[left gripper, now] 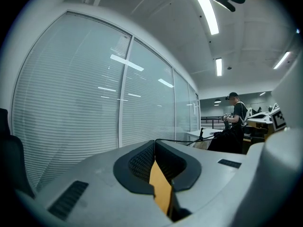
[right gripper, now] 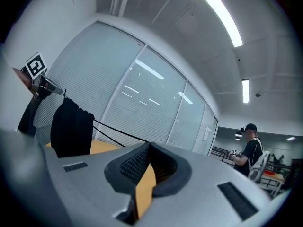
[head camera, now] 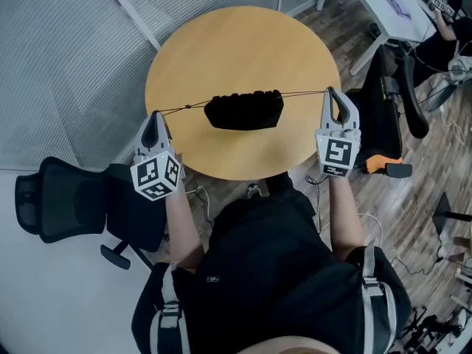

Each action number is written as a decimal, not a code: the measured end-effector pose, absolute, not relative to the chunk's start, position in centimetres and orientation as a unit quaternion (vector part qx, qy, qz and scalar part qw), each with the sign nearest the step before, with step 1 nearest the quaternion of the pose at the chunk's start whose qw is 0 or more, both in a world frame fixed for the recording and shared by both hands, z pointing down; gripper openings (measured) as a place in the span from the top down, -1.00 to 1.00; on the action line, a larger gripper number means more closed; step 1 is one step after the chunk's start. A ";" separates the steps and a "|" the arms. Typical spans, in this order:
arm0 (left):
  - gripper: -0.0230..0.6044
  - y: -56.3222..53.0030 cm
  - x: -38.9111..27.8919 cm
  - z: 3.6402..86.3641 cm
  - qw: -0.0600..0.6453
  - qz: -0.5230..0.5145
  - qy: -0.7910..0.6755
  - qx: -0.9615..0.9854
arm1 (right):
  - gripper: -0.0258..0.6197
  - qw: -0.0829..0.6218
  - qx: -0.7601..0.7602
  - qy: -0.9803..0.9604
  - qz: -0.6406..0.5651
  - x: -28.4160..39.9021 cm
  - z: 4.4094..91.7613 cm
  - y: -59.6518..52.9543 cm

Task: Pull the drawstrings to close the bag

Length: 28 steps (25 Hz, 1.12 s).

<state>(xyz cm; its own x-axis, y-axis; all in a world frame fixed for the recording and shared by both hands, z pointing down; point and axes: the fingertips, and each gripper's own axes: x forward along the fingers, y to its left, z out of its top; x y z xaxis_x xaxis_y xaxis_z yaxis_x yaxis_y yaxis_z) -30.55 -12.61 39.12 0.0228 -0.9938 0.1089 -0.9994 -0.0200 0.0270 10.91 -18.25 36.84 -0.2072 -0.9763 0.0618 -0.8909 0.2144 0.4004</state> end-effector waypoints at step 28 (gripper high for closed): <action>0.87 -12.3 -33.3 39.7 0.084 0.001 -0.726 0.682 | 0.74 0.144 0.637 -0.746 -0.132 12.4 36.9 -18.1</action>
<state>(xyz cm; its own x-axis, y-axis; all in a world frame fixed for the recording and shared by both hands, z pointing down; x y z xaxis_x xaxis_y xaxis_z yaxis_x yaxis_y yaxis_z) -33.28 -12.34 39.71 -0.0549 -0.9908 0.1240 -0.9912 0.0690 0.1127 12.42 -18.06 36.91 -0.1472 -0.9880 0.0469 -0.9121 0.1539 0.3799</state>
